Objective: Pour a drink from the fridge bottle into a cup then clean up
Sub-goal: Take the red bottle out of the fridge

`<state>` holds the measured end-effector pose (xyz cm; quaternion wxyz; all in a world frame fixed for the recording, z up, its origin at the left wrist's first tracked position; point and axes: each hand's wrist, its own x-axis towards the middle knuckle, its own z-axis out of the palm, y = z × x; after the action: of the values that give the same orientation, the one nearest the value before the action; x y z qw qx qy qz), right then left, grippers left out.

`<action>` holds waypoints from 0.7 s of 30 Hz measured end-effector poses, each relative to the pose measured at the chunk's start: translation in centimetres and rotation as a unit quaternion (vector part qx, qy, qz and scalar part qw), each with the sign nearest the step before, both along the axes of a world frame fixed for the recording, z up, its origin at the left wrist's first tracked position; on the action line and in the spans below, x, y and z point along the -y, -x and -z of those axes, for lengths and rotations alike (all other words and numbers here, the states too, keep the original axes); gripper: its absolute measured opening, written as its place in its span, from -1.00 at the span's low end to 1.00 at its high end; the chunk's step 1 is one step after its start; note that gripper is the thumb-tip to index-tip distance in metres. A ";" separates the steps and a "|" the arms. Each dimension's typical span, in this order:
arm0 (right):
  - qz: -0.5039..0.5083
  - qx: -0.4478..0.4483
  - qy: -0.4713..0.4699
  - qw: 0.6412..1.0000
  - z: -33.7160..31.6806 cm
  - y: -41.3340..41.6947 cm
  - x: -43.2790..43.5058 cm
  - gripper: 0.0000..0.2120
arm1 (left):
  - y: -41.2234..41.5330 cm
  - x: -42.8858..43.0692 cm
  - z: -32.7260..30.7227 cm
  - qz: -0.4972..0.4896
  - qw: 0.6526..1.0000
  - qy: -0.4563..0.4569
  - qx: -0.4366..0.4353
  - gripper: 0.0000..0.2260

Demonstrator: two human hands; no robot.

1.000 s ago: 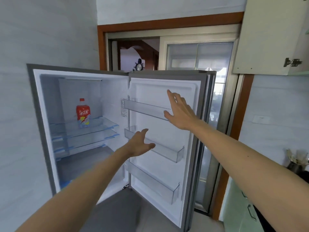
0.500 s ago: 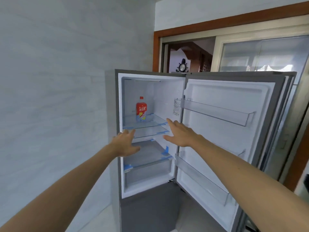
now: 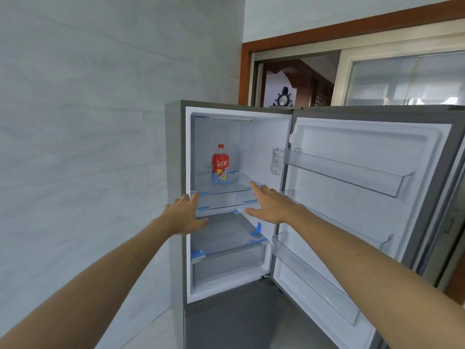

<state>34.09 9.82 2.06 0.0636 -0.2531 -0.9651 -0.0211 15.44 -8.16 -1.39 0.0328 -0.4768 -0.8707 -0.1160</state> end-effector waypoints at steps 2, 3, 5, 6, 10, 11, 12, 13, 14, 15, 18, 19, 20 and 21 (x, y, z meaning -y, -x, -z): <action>-0.001 -0.004 -0.002 1.000 -0.1 0.6 -1.7 -0.17 | 0.7 -1.5 -0.2 0.001 1.000 -0.001 -0.001 -0.22; -0.001 -0.005 -0.002 1.000 -0.2 0.9 -2.5 -0.17 | 1.1 -2.2 -0.3 0.000 1.000 0.000 -0.002 -0.22; -0.002 -0.008 0.000 1.000 -0.3 1.7 -4.4 -0.17 | 1.7 -3.9 -0.5 -0.002 1.000 0.001 0.001 -0.24; -0.003 -0.009 0.001 1.000 -0.4 2.1 -5.3 -0.17 | 2.1 -4.8 -0.5 -0.002 1.000 0.000 0.002 -0.25; -0.013 -0.004 0.009 1.000 0.1 3.4 -9.0 -0.17 | 3.1 -8.5 -1.0 -0.007 1.000 -0.003 0.002 -0.27; -0.017 0.001 0.012 1.000 0.3 3.7 -9.9 -0.17 | 3.3 -9.4 -1.0 -0.005 1.000 -0.002 0.007 -0.27; -0.021 0.008 0.011 1.000 0.5 3.9 -10.7 -0.16 | 3.6 -10.2 -0.9 -0.005 1.000 -0.001 0.009 -0.26; -0.026 0.014 0.011 0.999 0.7 4.2 -11.5 -0.16 | 3.9 -11.0 -0.7 -0.007 1.000 0.000 0.010 -0.25; -0.030 0.018 0.013 0.999 0.9 4.4 -12.3 -0.15 | 4.2 -11.7 -0.6 -0.010 1.000 0.001 0.010 -0.24; -0.032 0.019 0.014 0.999 1.1 4.7 -13.0 -0.15 | 4.5 -12.4 -0.5 -0.014 1.000 0.002 0.009 -0.24; -0.042 0.018 0.015 0.999 1.6 5.6 -14.9 -0.15 | 5.1 -13.9 -0.3 -0.026 1.000 0.010 -0.001 -0.24; -0.046 0.016 0.016 0.999 1.7 5.9 -15.4 -0.15 | 5.2 -14.4 -0.2 -0.028 1.000 0.013 -0.003 -0.24; -0.049 0.015 0.019 0.998 1.8 6.2 -15.8 -0.16 | 5.4 -14.8 -0.2 -0.031 0.999 0.015 -0.002 -0.23; -0.053 0.013 0.022 0.998 1.9 6.5 -16.2 -0.16 | 5.7 -15.2 -0.1 -0.035 0.999 0.017 -0.002 -0.23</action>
<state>27.62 26.04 0.18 0.0469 -0.2028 -0.9781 0.0007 9.75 7.08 -1.31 0.0301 -0.4468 -0.8887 -0.0988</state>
